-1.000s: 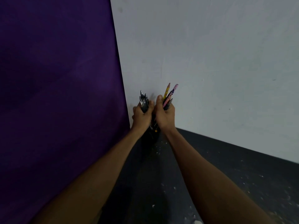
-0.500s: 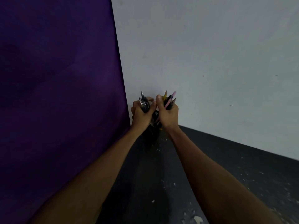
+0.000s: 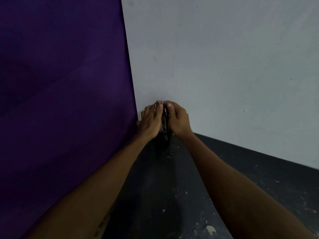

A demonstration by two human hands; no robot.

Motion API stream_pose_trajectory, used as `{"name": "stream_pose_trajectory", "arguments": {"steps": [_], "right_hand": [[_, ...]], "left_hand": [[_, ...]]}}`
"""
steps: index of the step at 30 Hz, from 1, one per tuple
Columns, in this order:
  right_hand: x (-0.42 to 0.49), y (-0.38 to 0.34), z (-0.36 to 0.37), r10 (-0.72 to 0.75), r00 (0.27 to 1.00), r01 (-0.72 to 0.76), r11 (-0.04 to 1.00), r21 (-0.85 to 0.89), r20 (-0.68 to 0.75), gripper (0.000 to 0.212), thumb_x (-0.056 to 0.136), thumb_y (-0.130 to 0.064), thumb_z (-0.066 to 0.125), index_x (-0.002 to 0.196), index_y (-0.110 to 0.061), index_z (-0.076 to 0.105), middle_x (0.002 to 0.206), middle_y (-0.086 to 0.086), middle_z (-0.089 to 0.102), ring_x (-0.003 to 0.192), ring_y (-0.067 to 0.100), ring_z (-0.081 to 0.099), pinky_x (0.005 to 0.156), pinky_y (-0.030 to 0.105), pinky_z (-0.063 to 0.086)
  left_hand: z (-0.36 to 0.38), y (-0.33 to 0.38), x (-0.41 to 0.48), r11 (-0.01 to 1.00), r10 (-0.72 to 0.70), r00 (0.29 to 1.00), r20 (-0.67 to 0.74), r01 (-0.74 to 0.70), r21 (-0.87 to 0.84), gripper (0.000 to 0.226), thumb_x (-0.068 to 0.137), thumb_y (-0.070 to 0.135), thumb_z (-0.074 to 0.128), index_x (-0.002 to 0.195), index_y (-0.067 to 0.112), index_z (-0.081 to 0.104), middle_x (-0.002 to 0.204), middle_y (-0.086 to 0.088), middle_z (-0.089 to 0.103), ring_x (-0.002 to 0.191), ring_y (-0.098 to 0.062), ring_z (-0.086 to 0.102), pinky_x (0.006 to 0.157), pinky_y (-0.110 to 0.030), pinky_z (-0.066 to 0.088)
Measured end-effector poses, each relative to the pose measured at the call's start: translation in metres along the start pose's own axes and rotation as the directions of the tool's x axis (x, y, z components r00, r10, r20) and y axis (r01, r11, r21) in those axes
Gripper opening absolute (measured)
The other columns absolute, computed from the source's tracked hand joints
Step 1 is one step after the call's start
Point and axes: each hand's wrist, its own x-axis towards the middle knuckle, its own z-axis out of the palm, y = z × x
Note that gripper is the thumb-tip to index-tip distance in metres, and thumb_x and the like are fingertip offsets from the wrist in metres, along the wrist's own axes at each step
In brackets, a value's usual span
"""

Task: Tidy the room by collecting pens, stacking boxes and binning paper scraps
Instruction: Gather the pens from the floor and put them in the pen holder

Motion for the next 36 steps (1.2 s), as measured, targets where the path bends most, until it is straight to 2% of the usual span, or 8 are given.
{"name": "stream_pose_trajectory", "arguments": {"steps": [6,9,15,20,23,26,30,36], "right_hand": [[-0.003,0.007,-0.003,0.000,0.997,0.014,0.985,-0.171,0.078,0.034,0.097,-0.008,0.046,0.127,-0.009,0.059,0.124,0.005,0.065,0.110,0.012,0.059,0.093,0.012,0.040],[-0.004,0.007,-0.005,0.006,0.995,0.013,0.981,-0.194,0.099,0.041,0.092,-0.003,0.044,0.130,-0.011,0.058,0.122,0.011,0.065,0.092,0.016,0.061,0.088,0.023,0.046],[-0.007,0.008,-0.008,-0.056,0.983,0.110,0.943,-0.315,0.177,0.055,0.083,0.004,0.044,0.135,-0.015,0.051,0.119,0.011,0.064,0.102,0.028,0.061,0.084,0.022,0.043],[-0.011,0.015,-0.010,-0.080,0.966,0.203,0.828,-0.523,0.247,0.057,0.088,-0.008,0.044,0.144,-0.014,0.037,0.150,0.009,0.037,0.143,0.027,0.021,0.110,0.040,0.031],[-0.014,0.015,-0.010,-0.072,0.974,0.166,0.876,-0.453,0.216,0.054,0.090,-0.017,0.037,0.144,-0.009,0.037,0.152,0.015,0.032,0.144,0.029,0.021,0.118,0.041,0.018],[-0.019,0.017,-0.005,0.008,0.990,0.039,0.940,-0.338,0.138,0.059,0.093,-0.013,0.045,0.148,-0.011,0.024,0.156,0.014,0.018,0.146,0.026,0.011,0.116,0.032,0.014],[-0.023,0.021,0.004,0.105,0.994,-0.096,0.961,-0.258,0.023,0.051,0.097,-0.028,0.044,0.144,-0.014,0.029,0.147,0.008,0.032,0.127,0.013,0.039,0.100,0.026,0.035],[-0.020,0.017,0.019,0.126,0.970,-0.170,0.962,-0.213,-0.207,0.036,0.095,-0.042,0.037,0.121,-0.020,0.049,0.120,-0.004,0.055,0.104,0.012,0.056,0.090,0.041,0.048]], "left_hand": [[-0.009,-0.005,-0.002,0.972,0.078,0.993,0.090,-0.096,0.213,0.057,0.094,0.064,0.017,0.141,0.034,0.031,0.141,-0.002,0.040,0.132,-0.022,0.036,0.103,-0.047,0.037],[-0.011,-0.007,0.000,0.966,0.095,0.987,0.132,-0.124,0.226,0.060,0.092,0.067,0.021,0.140,0.033,0.031,0.138,-0.003,0.046,0.125,-0.023,0.047,0.099,-0.048,0.044],[-0.010,-0.011,0.007,0.987,0.149,0.950,0.276,-0.159,0.014,0.055,0.095,0.051,0.042,0.142,0.023,0.035,0.136,-0.006,0.050,0.124,-0.022,0.052,0.104,-0.045,0.044],[-0.013,-0.006,0.012,0.984,0.179,0.926,0.333,-0.164,-0.075,0.068,0.096,0.037,0.051,0.152,0.018,0.017,0.152,-0.003,0.032,0.142,-0.018,0.030,0.117,-0.034,0.027],[-0.010,-0.002,0.005,0.970,0.172,0.942,0.288,-0.110,-0.218,0.081,0.092,0.039,0.057,0.153,0.027,0.004,0.159,0.002,0.018,0.145,-0.012,0.019,0.119,-0.032,0.022],[-0.008,0.003,-0.001,0.932,0.153,0.952,0.264,-0.051,-0.359,0.078,0.084,0.045,0.065,0.149,0.034,0.022,0.151,0.007,0.034,0.140,-0.010,0.032,0.113,-0.029,0.032],[-0.006,0.012,-0.005,0.866,0.114,0.961,0.254,0.029,-0.499,0.093,0.072,0.054,0.067,0.148,0.042,0.015,0.153,0.001,0.032,0.136,-0.010,0.038,0.108,-0.028,0.038],[-0.004,0.009,-0.005,0.820,0.027,0.967,0.252,0.123,-0.559,0.089,0.068,0.064,0.061,0.145,0.031,0.031,0.134,0.009,0.044,0.093,0.021,0.051,0.069,-0.003,0.042]]}}
